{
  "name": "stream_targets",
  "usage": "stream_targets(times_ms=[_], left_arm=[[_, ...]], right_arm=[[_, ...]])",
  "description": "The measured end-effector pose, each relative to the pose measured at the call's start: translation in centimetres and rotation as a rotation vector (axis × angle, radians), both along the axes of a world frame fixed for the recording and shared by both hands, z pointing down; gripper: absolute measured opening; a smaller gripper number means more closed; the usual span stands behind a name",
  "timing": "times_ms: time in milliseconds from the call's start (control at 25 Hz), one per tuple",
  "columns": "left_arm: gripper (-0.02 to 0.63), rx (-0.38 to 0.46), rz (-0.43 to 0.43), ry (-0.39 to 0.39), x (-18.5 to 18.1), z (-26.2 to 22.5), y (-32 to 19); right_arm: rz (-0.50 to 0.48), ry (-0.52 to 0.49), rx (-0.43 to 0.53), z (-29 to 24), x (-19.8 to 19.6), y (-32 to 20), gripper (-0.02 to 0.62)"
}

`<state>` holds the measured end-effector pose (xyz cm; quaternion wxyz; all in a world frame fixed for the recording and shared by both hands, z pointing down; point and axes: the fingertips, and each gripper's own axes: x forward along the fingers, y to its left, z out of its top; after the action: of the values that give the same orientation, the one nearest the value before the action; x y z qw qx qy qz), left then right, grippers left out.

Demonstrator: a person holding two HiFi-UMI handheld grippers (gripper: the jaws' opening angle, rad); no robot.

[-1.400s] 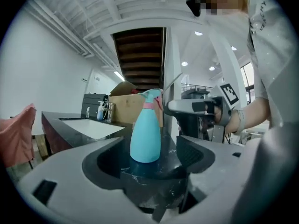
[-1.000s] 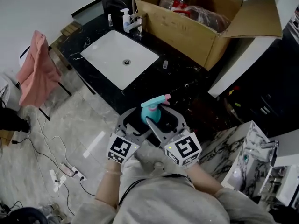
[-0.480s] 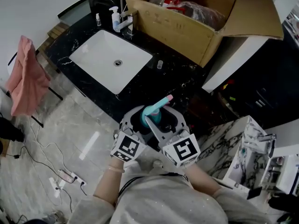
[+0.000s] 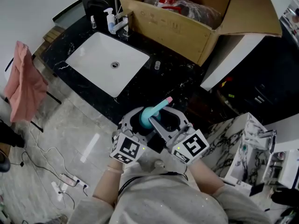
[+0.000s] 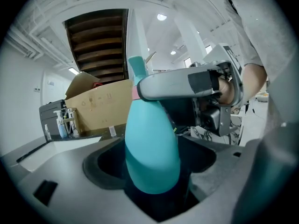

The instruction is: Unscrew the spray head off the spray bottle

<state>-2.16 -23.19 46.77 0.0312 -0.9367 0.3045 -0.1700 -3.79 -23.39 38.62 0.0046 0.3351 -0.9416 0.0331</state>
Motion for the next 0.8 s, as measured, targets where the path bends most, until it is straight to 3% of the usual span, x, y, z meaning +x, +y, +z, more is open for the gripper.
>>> stream_targets(times_ms=[160, 280, 400, 480, 600, 760, 800], left_arm=[[0.356, 0.002, 0.077, -0.022, -0.6, -0.1, 0.3], [0.356, -0.018, 0.093, 0.002, -0.9, -0.1, 0.1], [0.356, -0.021, 0.043, 0.008, -1.4, -0.3, -0.6], [0.357, -0.023, 0.002, 0.008, -1.5, -0.3, -1.0], [0.357, -0.02, -0.022, 0.015, -1.5, -0.3, -1.0], [0.357, -0.027, -0.035, 0.026, -1.6, 0.0, -1.0], [0.357, -0.025, -0.035, 0.029, -1.5, -0.1, -1.0]], right_arm=[[-0.126, -0.03, -0.048, 0.0, -0.1, 0.1, 0.14], [-0.187, 0.027, -0.072, 0.1, -0.6, 0.1, 0.15], [-0.144, 0.093, -0.046, -0.1, -0.4, -0.2, 0.152], [-0.093, 0.07, -0.038, -0.6, -0.3, -0.2, 0.175], [-0.06, 0.037, 0.007, -1.3, -1.2, 0.5, 0.267], [-0.015, 0.025, 0.08, -2.3, -2.5, 0.7, 0.275], [0.001, 0.019, 0.082, -2.6, -2.2, 0.6, 0.244]])
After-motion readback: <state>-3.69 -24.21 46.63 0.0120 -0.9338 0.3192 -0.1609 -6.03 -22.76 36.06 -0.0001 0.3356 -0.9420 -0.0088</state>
